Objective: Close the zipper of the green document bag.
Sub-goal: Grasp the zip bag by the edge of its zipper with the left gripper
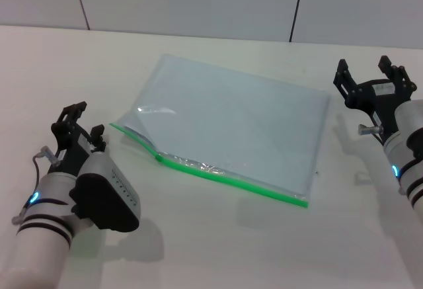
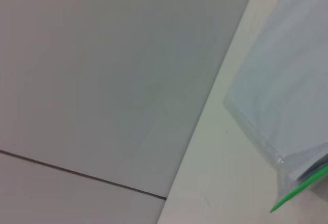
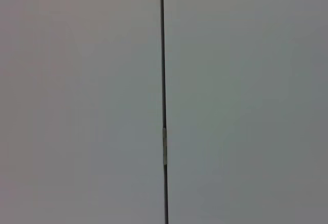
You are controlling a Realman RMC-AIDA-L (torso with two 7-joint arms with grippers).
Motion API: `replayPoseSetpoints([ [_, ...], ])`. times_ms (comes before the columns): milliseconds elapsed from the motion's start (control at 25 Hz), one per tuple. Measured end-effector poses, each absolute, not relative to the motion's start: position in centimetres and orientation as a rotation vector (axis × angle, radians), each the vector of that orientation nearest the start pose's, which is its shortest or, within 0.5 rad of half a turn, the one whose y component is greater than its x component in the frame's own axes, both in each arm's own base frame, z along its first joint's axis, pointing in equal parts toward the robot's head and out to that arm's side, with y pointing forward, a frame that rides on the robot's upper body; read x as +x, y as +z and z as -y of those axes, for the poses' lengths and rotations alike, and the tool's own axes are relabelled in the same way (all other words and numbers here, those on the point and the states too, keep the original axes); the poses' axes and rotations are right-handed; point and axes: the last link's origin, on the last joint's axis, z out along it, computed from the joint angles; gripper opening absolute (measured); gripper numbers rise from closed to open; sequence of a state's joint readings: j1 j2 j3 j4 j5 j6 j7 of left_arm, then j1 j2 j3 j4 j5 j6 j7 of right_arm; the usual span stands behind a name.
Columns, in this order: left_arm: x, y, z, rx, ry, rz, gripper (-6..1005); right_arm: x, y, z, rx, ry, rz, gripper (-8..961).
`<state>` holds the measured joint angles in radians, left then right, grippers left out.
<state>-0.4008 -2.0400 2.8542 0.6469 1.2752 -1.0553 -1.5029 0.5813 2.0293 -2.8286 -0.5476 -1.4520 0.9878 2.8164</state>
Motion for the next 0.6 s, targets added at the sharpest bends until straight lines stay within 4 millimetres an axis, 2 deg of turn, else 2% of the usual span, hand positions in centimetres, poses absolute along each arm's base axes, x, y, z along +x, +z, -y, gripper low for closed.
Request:
replayPoseSetpoints([
  [600,-30.7,-8.4,-31.1,-1.767,0.463,-0.213,578,26.2,-7.0,-35.9,-1.667,0.591,-0.623,789],
])
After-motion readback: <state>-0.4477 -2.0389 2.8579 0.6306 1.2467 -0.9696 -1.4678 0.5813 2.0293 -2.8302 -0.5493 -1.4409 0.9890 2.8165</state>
